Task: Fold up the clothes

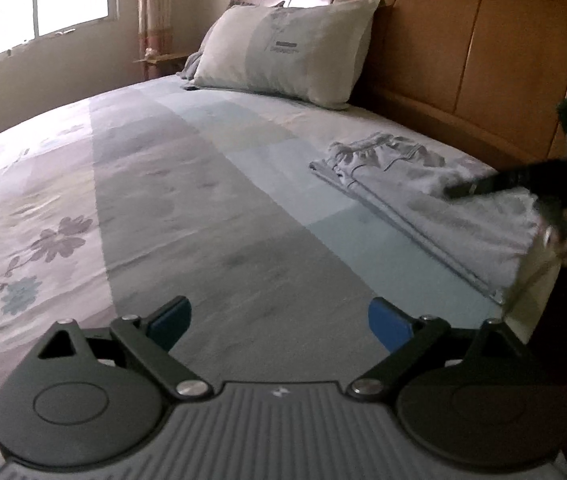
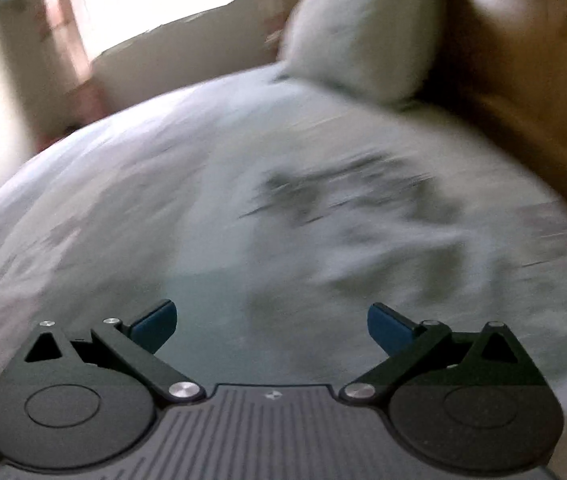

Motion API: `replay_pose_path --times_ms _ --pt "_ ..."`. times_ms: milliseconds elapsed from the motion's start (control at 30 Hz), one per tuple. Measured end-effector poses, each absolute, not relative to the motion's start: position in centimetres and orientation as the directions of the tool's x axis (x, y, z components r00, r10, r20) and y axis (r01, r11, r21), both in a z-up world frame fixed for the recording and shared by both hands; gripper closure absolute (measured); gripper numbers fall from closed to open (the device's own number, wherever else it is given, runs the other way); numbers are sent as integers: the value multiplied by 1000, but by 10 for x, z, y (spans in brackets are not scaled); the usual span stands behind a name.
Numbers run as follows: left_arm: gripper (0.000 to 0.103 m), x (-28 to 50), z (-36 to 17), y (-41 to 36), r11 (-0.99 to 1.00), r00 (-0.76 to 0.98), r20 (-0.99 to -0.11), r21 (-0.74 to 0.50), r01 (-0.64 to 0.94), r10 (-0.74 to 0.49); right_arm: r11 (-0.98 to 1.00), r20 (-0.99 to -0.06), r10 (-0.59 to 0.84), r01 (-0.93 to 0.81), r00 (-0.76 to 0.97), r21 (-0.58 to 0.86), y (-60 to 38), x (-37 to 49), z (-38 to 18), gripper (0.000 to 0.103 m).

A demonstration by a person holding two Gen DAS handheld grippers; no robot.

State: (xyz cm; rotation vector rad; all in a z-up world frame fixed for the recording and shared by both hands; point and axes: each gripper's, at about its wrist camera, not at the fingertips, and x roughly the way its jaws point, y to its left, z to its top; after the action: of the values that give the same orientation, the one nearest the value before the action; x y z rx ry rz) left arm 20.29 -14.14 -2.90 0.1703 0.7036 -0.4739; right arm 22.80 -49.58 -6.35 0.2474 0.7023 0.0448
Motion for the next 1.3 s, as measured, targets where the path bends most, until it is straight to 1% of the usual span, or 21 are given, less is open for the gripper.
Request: replay_pose_path --times_ms 67,167,233,367,533,633,700,800,933,1067,1267,1300 --pt "7 201 -31 -142 883 657 -665 -8 470 -356 956 -625 45 148 779 253 -534 230 -73 0" --pt "7 195 -30 -144 874 650 -665 -9 486 -368 891 -686 -49 343 726 298 -589 226 -102 0" --pt "7 193 -29 -144 868 650 -663 -1 496 -372 873 -693 -103 398 714 281 -605 213 -104 0" --pt "7 195 -33 -146 866 644 -670 2 500 -370 889 -638 -73 340 767 307 -601 205 -87 0" --pt "7 198 -36 -154 868 637 -678 -5 496 -368 934 -581 64 156 811 321 -565 244 -70 0" --pt "7 199 -38 -156 865 633 -682 3 502 -366 944 -599 91 123 796 307 -554 275 -80 0" --pt "7 201 -38 -156 863 631 -684 4 506 -366 944 -644 71 157 762 290 -557 289 -93 0" --pt "7 202 -37 -156 859 634 -680 9 511 -370 936 -675 -56 275 736 222 -564 289 -95 0" --pt "7 201 -39 -157 857 634 -674 1 516 -380 958 -602 6 168 799 233 -555 283 -66 0" --pt "7 201 -41 -159 852 626 -674 -9 524 -392 969 -617 34 124 786 212 -544 328 -68 0" --pt "7 210 -50 -158 854 633 -692 47 519 -346 981 -641 74 58 764 183 -528 395 -73 0" --pt "7 212 -51 -157 857 634 -695 50 513 -339 981 -657 75 63 750 184 -528 406 -81 0"
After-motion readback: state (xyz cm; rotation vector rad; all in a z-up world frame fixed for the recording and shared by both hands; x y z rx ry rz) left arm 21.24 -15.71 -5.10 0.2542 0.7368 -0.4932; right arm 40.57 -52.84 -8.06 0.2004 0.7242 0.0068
